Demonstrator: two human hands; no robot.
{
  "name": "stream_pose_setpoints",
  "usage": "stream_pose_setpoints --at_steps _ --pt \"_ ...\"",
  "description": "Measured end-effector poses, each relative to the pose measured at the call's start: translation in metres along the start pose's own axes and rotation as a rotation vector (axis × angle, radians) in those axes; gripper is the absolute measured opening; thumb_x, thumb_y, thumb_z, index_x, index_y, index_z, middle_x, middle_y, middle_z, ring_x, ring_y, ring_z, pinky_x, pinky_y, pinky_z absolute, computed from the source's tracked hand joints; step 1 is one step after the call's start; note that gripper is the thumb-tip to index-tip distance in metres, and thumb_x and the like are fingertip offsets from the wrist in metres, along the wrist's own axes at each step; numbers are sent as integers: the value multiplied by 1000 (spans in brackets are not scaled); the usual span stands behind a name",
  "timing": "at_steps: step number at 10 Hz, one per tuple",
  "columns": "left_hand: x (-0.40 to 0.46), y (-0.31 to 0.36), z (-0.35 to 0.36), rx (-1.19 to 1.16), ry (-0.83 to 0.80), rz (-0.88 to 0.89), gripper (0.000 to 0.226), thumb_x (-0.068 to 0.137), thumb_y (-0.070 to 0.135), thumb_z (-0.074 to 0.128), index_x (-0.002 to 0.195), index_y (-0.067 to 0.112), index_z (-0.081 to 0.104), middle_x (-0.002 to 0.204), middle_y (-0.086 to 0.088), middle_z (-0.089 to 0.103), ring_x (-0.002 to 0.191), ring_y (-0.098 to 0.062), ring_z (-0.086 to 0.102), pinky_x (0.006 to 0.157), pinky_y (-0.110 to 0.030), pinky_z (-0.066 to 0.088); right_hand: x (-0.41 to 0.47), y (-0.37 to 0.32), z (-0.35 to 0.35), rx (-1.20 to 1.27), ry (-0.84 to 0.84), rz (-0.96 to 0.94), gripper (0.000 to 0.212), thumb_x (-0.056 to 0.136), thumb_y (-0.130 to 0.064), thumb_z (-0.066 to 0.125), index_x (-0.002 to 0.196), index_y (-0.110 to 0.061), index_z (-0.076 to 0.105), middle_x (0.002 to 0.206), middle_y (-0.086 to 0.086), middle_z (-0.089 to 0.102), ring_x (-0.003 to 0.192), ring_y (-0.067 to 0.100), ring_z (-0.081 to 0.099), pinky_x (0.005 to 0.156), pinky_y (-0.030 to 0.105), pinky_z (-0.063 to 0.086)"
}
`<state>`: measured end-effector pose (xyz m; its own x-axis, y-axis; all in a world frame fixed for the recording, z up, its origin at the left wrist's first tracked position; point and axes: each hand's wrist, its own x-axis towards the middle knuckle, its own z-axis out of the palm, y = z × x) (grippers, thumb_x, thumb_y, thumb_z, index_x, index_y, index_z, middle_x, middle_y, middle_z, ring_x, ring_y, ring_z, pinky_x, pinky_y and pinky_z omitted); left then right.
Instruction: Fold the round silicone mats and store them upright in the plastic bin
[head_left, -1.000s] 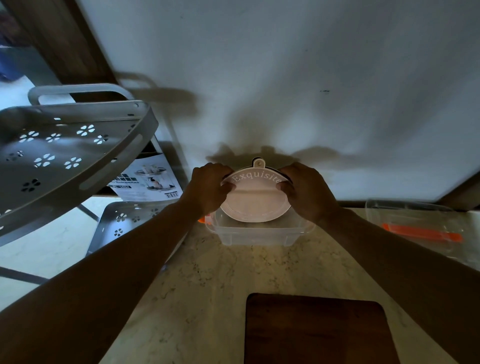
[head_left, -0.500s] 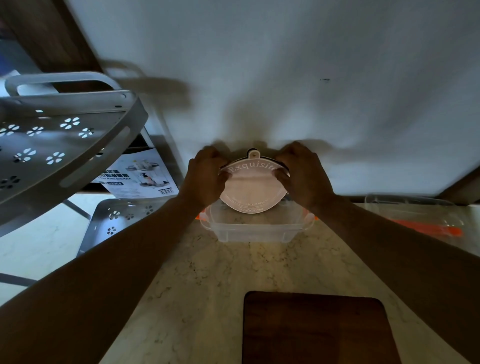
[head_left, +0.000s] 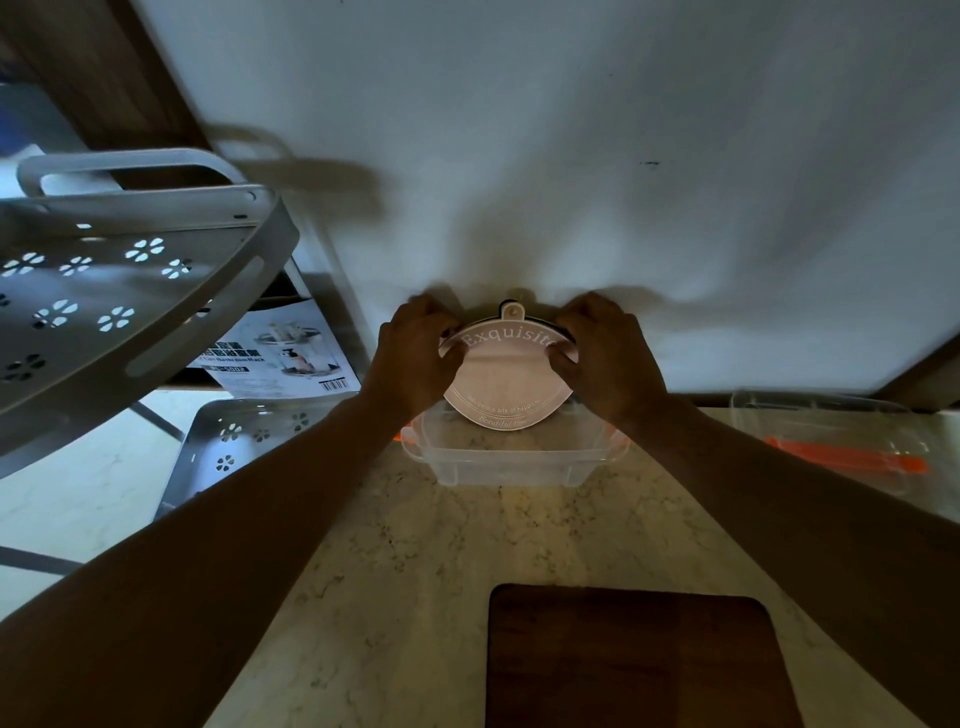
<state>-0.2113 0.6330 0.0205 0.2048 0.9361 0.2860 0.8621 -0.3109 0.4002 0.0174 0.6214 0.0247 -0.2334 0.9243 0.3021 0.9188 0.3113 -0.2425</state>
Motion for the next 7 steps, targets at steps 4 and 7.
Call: stream_pose_setpoints --at_steps 4,7 --pt "-6 0 -4 37 2 -4 23 86 23 66 104 10 69 108 -11 64 103 -29 56 89 -46 47 -1 2 -4 0 -7 3 30 87 -32 64 112 -15 65 113 6 60 108 26 54 85 38 44" --pt "-24 13 -18 86 -43 -6 54 86 25 64 135 12 46 137 -15 50 123 -34 49 99 -50 44 -13 -3 -22 -12 -83 36 57 80 -41 73 125 -11 55 128 11 53 113 31 52 91 40 42"
